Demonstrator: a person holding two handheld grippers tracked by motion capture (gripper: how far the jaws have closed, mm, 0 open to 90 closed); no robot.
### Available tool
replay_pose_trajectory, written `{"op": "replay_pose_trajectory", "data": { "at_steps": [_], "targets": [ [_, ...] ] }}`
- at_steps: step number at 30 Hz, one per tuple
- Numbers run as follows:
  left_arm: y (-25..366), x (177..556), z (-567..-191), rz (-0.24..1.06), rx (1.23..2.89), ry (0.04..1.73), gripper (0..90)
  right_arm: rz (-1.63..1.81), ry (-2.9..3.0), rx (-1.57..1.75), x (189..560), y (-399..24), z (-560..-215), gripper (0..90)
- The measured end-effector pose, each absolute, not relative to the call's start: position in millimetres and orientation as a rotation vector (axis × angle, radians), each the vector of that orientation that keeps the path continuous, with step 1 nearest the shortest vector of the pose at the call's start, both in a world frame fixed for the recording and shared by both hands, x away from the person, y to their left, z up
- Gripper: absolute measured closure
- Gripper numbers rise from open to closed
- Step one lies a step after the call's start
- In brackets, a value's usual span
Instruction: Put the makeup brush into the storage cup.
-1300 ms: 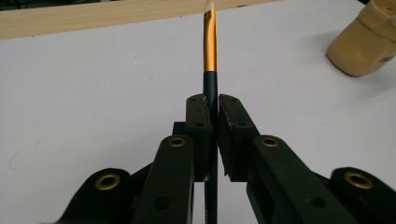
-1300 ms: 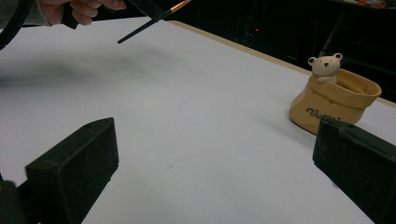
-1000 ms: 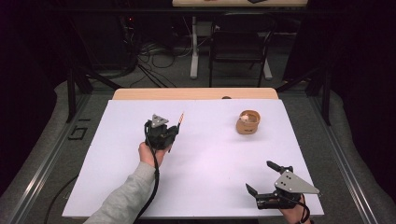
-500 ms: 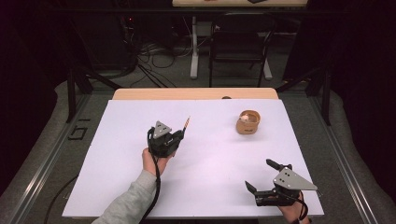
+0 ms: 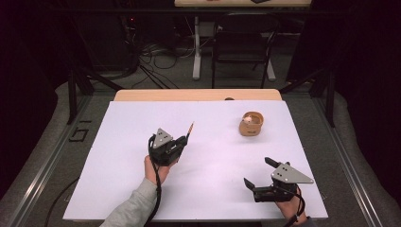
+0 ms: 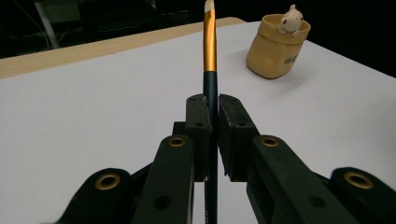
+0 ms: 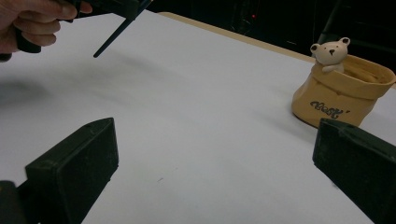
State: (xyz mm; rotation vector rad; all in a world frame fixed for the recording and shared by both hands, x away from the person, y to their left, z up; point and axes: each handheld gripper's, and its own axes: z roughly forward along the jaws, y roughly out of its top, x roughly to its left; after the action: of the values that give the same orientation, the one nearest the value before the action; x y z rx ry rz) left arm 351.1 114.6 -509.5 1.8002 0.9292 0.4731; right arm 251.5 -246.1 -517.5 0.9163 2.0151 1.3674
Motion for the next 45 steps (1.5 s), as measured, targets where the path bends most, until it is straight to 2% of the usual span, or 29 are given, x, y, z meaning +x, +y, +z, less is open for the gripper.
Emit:
{"op": "replay_pose_trajectory", "data": {
  "at_steps": [23, 39, 45],
  "targets": [
    [99.2, 339.9, -511.3, 0.501, 1.838, 0.819, 83.0, 1.572, 2.12, 1.04, 313.0, -213.9, -508.7, 0.0],
    [87.2, 333.3, -515.8, 0.48, 1.87, 0.772, 83.0, 1.694, 2.153, 1.051, 334.3, -184.1, -505.7, 0.1],
    [82.3, 330.4, -516.7, 0.456, 1.875, 0.753, 83.0, 1.665, 2.122, 1.099, 341.0, -175.7, -504.6, 16.1]
  ]
}}
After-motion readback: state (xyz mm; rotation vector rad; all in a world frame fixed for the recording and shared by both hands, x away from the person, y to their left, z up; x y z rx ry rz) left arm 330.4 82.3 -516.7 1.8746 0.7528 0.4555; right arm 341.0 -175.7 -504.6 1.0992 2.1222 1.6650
